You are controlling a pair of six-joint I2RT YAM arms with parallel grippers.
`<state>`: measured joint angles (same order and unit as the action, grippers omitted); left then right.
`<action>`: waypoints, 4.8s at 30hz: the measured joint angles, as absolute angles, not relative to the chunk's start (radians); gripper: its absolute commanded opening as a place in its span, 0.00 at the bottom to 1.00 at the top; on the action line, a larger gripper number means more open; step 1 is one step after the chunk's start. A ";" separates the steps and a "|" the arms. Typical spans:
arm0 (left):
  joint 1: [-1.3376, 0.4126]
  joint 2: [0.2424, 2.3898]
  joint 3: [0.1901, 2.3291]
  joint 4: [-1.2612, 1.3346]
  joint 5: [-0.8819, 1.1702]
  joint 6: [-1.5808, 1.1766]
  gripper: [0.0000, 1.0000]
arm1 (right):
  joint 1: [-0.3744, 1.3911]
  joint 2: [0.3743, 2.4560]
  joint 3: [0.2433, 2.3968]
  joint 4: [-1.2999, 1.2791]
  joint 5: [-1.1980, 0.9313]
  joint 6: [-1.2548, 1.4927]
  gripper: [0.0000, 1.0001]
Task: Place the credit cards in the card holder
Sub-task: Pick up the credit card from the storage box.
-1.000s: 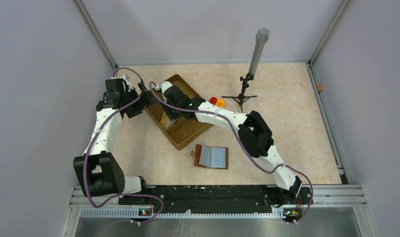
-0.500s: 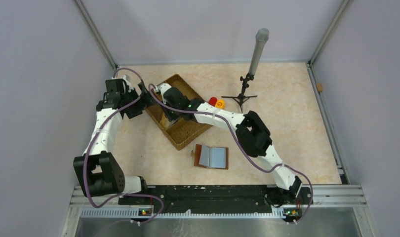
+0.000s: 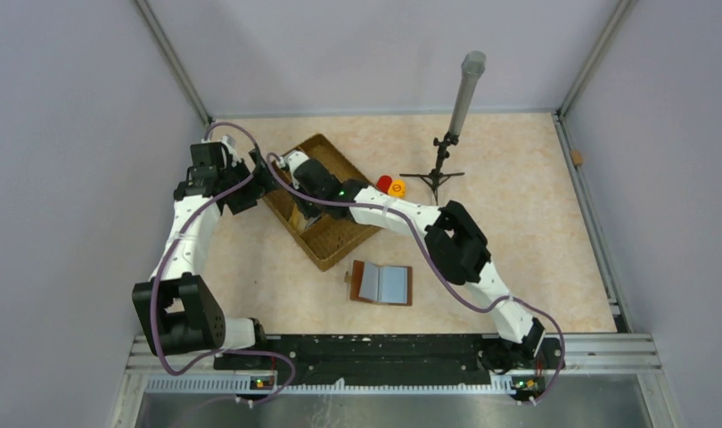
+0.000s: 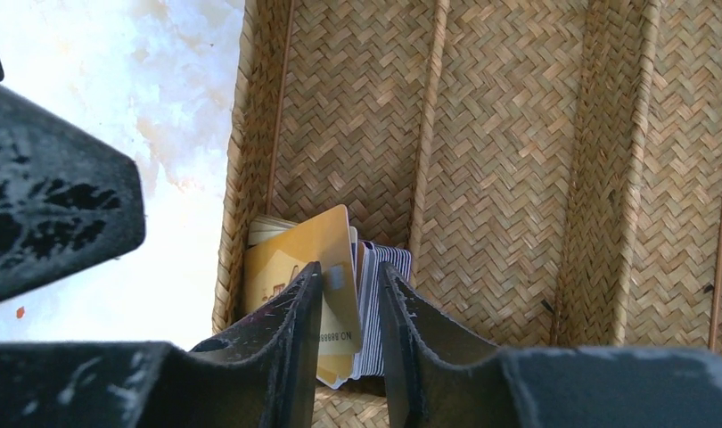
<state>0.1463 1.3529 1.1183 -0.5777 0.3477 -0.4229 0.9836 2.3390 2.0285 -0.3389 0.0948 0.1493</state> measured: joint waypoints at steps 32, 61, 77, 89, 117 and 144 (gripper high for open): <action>0.146 1.353 1.118 -0.579 0.354 -0.419 0.99 | 0.979 2.189 1.890 -0.284 0.133 0.134 0.41; 0.146 1.353 1.118 -0.580 0.362 -0.418 0.99 | 0.898 2.228 1.900 -0.344 -0.089 0.236 0.18; 0.146 1.353 1.118 -0.580 0.362 -0.417 0.99 | 0.894 2.252 1.918 -0.331 -0.139 0.255 0.00; 0.146 1.351 1.116 -0.576 0.382 -0.416 0.99 | 0.889 2.105 1.727 -0.204 -0.134 0.266 0.00; -0.042 1.143 0.923 -0.316 0.646 -0.373 0.98 | 0.828 1.789 1.455 -0.209 -0.207 0.237 0.00; -0.060 1.101 0.433 0.472 0.953 -0.378 0.96 | 0.741 1.734 1.408 -0.292 -0.443 0.157 0.00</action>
<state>-0.0601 1.1007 0.4328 0.4721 0.9531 -0.3779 0.7406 1.7340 1.4078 -0.2920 -0.4427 0.1570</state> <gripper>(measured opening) 0.952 0.003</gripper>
